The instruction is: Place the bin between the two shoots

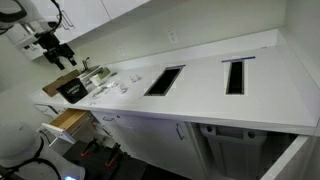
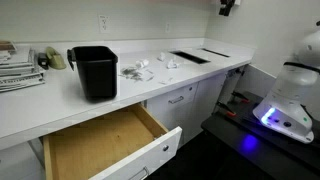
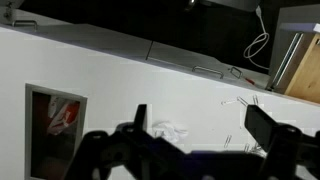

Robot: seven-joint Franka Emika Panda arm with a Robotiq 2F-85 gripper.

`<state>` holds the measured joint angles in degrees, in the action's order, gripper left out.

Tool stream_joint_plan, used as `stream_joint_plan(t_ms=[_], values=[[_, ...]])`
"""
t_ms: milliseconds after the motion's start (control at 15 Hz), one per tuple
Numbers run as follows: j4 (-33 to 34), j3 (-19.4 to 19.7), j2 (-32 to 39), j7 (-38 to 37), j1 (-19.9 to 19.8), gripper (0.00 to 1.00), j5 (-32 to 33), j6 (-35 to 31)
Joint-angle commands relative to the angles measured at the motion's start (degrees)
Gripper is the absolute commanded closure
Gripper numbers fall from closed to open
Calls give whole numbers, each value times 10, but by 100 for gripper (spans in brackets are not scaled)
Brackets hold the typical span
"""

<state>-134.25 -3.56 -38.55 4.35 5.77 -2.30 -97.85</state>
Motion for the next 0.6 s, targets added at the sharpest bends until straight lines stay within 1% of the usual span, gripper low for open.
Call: stream_joint_plan(t_ms=[0,333,533], values=[[1,0,0,0,1,0,0,1],[1,0,1,0,1,0,0,1],[9,-30,17,-43,12,0,-28,-16]])
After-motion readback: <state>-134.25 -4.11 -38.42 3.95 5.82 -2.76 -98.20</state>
